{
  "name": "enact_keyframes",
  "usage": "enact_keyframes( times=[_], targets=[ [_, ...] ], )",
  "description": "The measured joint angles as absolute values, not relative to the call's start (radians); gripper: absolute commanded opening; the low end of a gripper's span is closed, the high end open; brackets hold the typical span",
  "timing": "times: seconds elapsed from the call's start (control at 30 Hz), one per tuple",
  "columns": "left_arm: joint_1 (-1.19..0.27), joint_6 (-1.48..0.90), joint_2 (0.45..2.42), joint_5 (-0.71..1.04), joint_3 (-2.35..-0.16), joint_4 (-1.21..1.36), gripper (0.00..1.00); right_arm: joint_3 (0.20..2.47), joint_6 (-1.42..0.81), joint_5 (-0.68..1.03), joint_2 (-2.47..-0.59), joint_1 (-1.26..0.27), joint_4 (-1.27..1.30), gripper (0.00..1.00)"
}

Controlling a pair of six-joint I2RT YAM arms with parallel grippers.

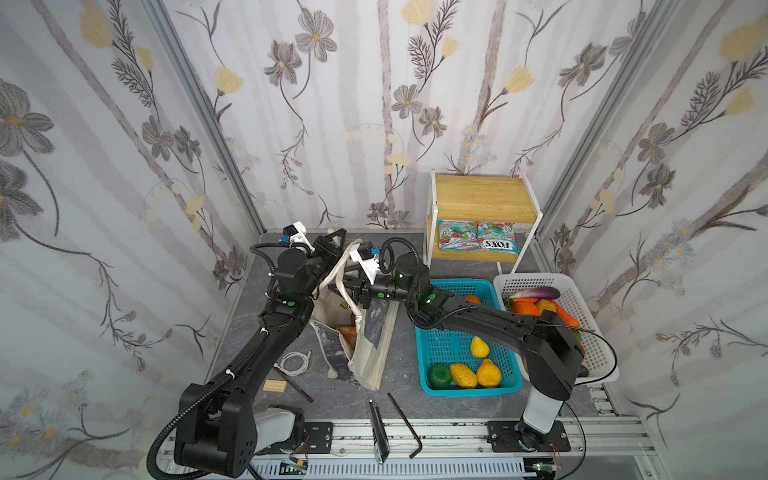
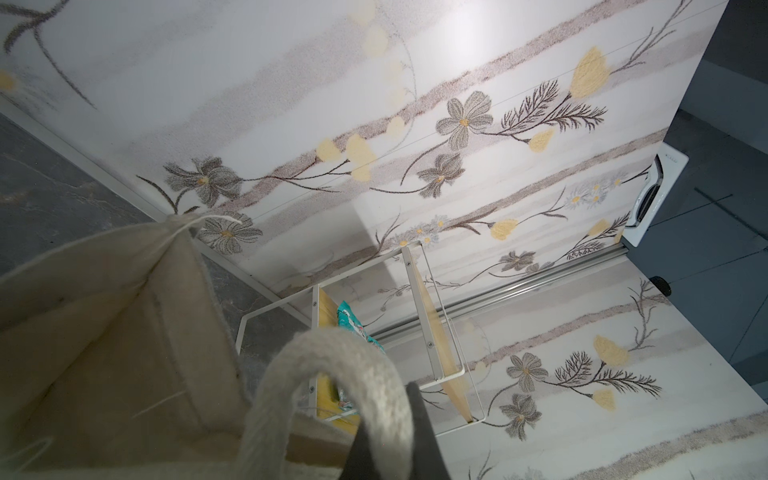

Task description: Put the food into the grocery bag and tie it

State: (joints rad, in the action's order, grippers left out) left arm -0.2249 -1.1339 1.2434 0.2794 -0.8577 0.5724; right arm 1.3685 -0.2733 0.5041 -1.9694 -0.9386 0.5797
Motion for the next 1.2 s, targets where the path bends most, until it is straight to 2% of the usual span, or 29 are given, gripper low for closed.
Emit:
enact_keyframes(
  times=[0.13,0.4,0.53,0.63,0.8,1.2],
  targets=[
    [-0.239,-1.135,1.237,0.250,-0.846,0.572,0.00,1.391,-0.325,0.511,-2.001,-0.942,0.612,0.46],
    [-0.247,-1.134,1.229,0.216,-0.830,0.599,0.00,1.380,-0.369,0.498,-2.004,-0.945,0.651,0.24],
    [-0.250,-1.143,1.225,0.211,-0.819,0.608,0.00,1.358,-0.396,0.503,-2.004,-0.945,0.693,0.22],
    [-0.251,-1.145,1.219,0.206,-0.811,0.616,0.00,1.350,-0.420,0.512,-2.004,-0.945,0.715,0.01],
    [-0.247,-1.139,1.209,0.181,-0.807,0.631,0.00,1.341,-0.432,0.501,-1.995,-0.943,0.713,0.00],
    [-0.202,-1.129,1.220,0.255,-0.886,0.588,0.00,1.222,-0.331,0.333,-1.871,-0.931,0.646,0.00]
  ],
)
